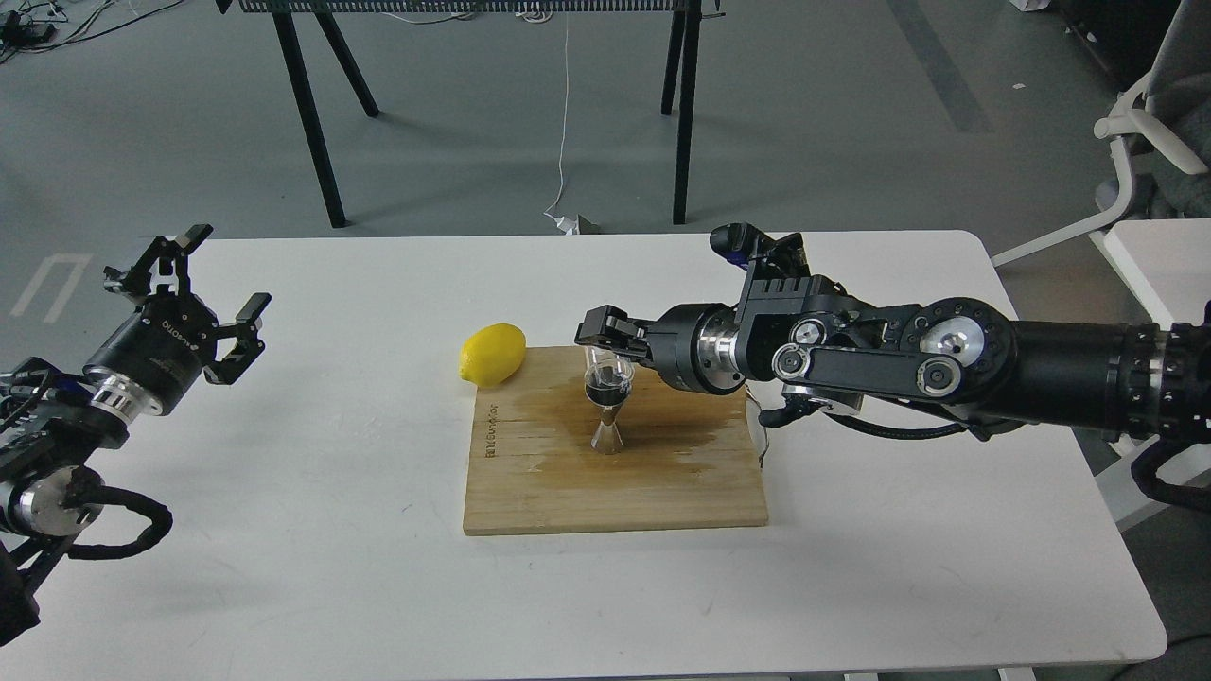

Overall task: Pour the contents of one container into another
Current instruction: 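Tilt the clear cup with the right gripper to pour into the jigger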

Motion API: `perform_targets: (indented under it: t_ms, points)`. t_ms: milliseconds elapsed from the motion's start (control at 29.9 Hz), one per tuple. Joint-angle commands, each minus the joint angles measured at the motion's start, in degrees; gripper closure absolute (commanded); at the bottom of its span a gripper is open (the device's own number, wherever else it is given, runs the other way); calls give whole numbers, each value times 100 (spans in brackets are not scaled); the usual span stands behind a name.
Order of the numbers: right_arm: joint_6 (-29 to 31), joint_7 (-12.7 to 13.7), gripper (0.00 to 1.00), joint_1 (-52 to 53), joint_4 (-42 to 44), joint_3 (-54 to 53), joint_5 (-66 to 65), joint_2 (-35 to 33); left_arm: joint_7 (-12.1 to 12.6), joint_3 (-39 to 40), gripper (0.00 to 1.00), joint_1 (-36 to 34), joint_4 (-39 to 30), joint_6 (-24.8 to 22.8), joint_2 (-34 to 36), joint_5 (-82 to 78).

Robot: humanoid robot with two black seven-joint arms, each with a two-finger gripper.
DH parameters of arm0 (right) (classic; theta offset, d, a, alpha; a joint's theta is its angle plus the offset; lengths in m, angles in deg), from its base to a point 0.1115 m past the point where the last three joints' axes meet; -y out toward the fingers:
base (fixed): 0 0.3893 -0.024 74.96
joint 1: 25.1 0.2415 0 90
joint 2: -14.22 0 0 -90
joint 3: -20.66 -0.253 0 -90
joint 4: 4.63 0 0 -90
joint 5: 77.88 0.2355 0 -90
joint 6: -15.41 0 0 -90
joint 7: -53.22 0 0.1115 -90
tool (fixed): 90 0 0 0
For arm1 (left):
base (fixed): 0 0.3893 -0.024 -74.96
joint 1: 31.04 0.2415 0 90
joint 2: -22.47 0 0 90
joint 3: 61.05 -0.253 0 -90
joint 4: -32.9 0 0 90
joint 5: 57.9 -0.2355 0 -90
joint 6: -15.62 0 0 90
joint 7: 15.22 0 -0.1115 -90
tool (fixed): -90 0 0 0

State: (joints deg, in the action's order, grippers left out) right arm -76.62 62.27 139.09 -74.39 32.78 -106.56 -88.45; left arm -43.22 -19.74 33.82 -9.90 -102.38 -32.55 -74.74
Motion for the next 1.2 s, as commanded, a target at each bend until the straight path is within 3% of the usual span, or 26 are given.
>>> perform_targets:
  t_ms: [0,401,1170]
  points:
    - [-17,0,59,-2,24,0,-6,63,0,0,1,0,-1,0,9,5]
    - [-61,0,59,25,182,9,-6,362,0,9,1,35,34,0,9,5]
    - [18,-9,59,288,85,255,-472,274,0,9,1,44,79,0,9,5]
